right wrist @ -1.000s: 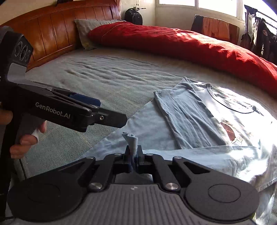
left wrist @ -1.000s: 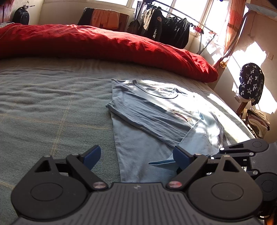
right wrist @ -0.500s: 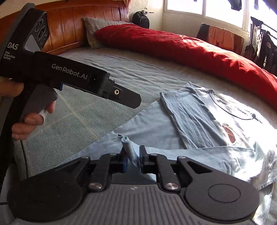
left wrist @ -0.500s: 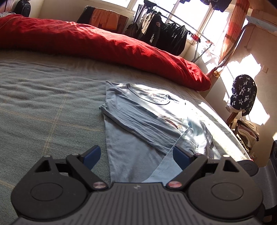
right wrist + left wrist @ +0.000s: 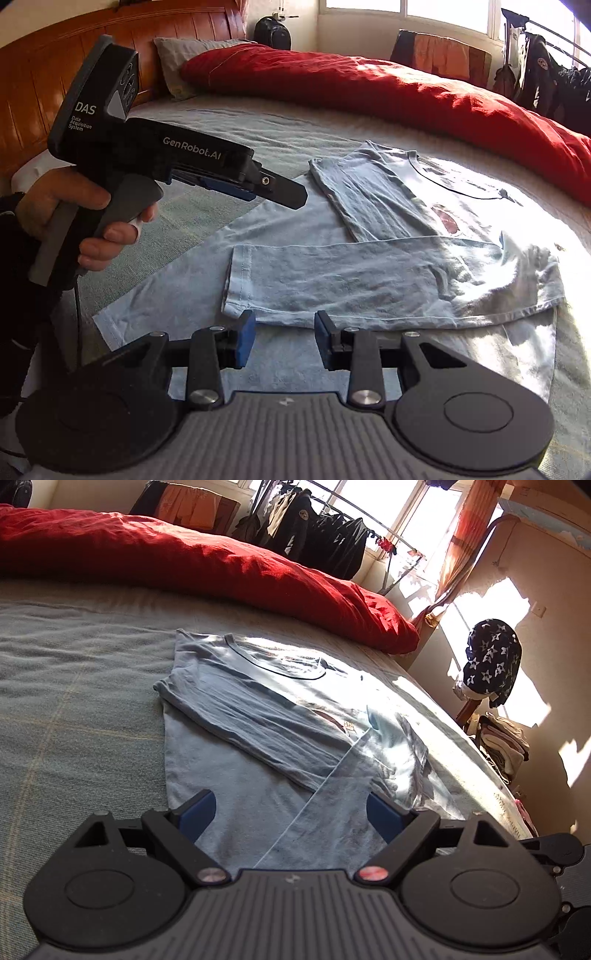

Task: Fold clothes
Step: 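Move the left tool down onto the newly folded sleeve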

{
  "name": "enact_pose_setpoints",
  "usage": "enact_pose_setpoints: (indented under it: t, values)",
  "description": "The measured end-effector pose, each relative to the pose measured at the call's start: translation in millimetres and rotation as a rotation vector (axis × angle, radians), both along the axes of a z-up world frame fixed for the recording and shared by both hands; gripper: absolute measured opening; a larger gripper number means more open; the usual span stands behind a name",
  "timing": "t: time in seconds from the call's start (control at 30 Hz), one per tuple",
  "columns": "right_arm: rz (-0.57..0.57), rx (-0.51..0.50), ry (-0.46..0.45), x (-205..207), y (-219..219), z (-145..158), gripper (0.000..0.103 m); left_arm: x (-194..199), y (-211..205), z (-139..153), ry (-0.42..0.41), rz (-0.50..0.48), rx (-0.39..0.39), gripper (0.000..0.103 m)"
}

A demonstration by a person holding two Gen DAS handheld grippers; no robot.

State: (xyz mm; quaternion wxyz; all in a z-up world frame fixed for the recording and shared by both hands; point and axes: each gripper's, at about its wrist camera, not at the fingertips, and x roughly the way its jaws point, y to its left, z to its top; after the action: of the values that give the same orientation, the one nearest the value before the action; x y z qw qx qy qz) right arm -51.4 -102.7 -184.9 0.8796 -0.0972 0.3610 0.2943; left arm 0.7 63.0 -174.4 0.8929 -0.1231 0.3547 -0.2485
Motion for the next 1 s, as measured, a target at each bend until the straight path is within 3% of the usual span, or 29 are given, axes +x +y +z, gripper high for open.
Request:
enact_pose_setpoints:
  t: [0.13, 0.23, 0.33, 0.5, 0.8, 0.87, 0.9, 0.93, 1.0]
  values:
    - [-0.047, 0.051, -0.006, -9, -28, 2, 0.039, 16, -25, 5, 0.003, -0.039, 0.121, 0.052]
    - [-0.071, 0.094, -0.025, -12, -46, 3, 0.039, 32, -50, 16, -0.008, -0.104, 0.193, 0.042]
    - [-0.094, 0.16, -0.023, -11, -62, 1, 0.039, 51, -88, 26, -0.041, -0.197, 0.225, 0.041]
    - [-0.125, 0.256, -0.016, -9, -90, -2, 0.042, 83, -152, 18, -0.04, -0.278, 0.318, 0.035]
    - [-0.161, 0.351, 0.015, 4, -126, -18, 0.043, 116, -202, -10, 0.004, -0.363, 0.396, 0.035]
    - [-0.165, 0.363, 0.016, 5, -131, -19, 0.043, 116, -205, -13, 0.01, -0.386, 0.404, 0.026]
    - [-0.166, 0.369, 0.017, 5, -133, -20, 0.043, 115, -206, -13, 0.012, -0.398, 0.403, 0.01]
    - [-0.167, 0.375, 0.019, 6, -134, -20, 0.043, 112, -207, -10, 0.013, -0.414, 0.394, 0.001]
    - [-0.172, 0.387, 0.023, 7, -136, -21, 0.043, 106, -207, -6, 0.0, -0.426, 0.392, 0.0]
